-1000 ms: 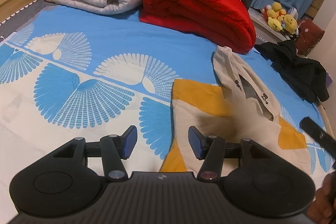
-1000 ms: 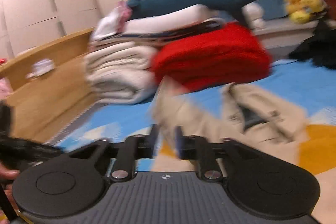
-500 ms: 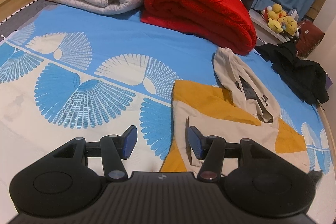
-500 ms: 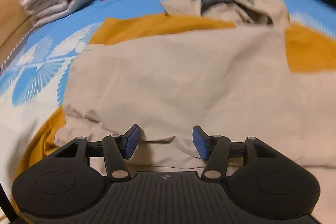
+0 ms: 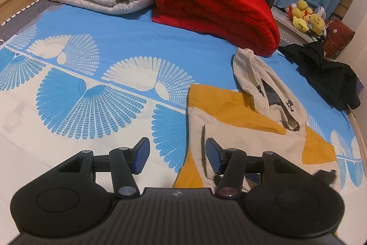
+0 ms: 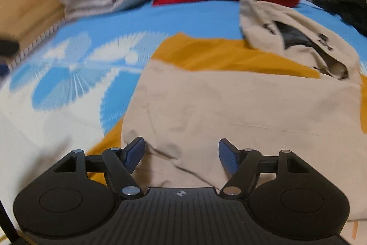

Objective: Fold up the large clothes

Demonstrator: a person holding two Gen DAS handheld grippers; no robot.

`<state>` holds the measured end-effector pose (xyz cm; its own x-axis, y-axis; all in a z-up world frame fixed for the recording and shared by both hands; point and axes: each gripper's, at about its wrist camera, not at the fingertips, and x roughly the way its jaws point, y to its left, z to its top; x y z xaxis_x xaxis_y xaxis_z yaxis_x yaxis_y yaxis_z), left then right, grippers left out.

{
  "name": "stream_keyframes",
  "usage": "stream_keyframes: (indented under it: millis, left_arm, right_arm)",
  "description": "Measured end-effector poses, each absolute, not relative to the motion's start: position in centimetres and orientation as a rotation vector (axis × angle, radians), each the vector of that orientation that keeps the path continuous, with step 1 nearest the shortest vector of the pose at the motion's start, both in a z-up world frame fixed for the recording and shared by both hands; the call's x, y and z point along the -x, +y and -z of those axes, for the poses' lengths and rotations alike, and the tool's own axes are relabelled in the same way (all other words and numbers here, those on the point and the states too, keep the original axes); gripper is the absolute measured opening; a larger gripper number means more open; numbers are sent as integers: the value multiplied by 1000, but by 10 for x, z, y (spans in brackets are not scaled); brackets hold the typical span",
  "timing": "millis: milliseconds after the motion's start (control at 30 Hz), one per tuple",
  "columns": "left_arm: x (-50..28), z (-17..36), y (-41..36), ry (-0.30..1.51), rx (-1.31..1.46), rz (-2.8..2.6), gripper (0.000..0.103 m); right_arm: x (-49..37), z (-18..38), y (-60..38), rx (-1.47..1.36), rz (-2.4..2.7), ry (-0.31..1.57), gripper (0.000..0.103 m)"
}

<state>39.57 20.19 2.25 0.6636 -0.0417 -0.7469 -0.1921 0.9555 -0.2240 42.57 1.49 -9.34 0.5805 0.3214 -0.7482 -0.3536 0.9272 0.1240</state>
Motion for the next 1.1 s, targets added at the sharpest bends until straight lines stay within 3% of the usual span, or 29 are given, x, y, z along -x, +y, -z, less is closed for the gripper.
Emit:
stream_keyframes:
  millis: [300, 667, 733, 833, 1100]
  left_arm:
    - [-396, -22, 208, 843, 310, -89, 59]
    - [-393, -26, 215, 834, 325, -98, 59]
    - [-392, -27, 217, 829, 328, -100, 59]
    - [-391, -28, 220, 828, 330, -102, 59]
    - [-388, -31, 230, 821, 347, -106, 59]
  right_arm:
    - [-425, 93, 48, 284, -434, 793, 67]
    - [-425, 97, 62, 317, -479, 797, 55]
    - [-427, 101, 59, 302, -468, 801, 34]
    - [-428, 97, 53, 255, -448, 796, 13]
    - [-405, 58, 36, 154, -495, 714, 9]
